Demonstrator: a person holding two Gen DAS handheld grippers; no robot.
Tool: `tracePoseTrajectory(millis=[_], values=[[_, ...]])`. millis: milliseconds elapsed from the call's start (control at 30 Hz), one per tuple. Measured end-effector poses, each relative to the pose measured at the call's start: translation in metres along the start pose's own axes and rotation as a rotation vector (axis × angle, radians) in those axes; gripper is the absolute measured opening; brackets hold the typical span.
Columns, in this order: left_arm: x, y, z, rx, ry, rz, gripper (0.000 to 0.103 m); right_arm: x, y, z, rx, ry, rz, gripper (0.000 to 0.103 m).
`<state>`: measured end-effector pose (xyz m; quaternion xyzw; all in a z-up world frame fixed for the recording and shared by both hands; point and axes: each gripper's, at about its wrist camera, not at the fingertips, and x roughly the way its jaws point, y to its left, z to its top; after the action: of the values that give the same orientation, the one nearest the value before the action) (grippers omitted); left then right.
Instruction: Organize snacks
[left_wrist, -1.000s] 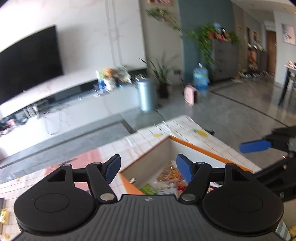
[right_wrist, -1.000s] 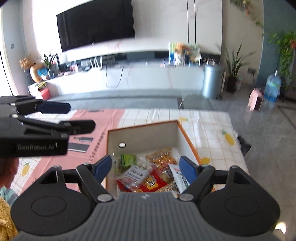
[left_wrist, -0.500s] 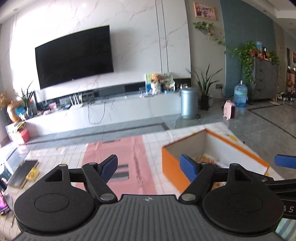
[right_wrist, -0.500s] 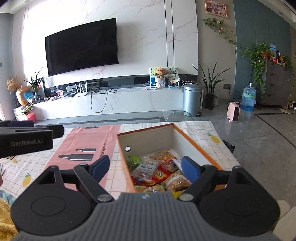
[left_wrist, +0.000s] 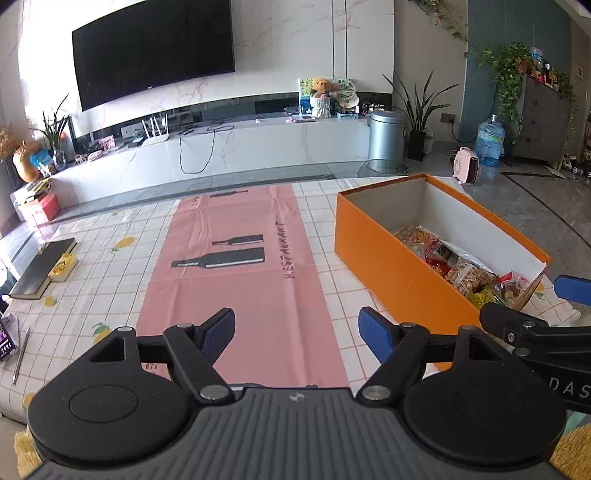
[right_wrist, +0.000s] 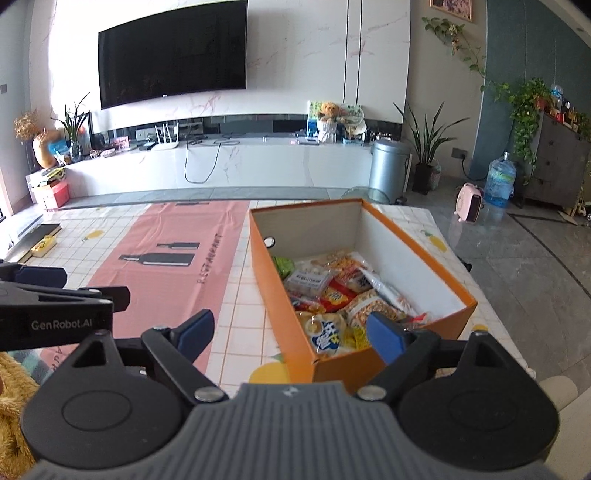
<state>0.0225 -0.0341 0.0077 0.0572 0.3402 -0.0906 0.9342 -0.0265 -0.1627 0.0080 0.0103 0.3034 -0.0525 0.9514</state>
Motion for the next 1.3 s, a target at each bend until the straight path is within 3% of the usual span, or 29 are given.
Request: tracePoseTrajectory(millis=[1300], values=[[-0.001,0.013,0.0,-0.036,0.037,0.019,0.089,0.017,0.007,-0.003,-0.002,0.045,0.011,0.087]])
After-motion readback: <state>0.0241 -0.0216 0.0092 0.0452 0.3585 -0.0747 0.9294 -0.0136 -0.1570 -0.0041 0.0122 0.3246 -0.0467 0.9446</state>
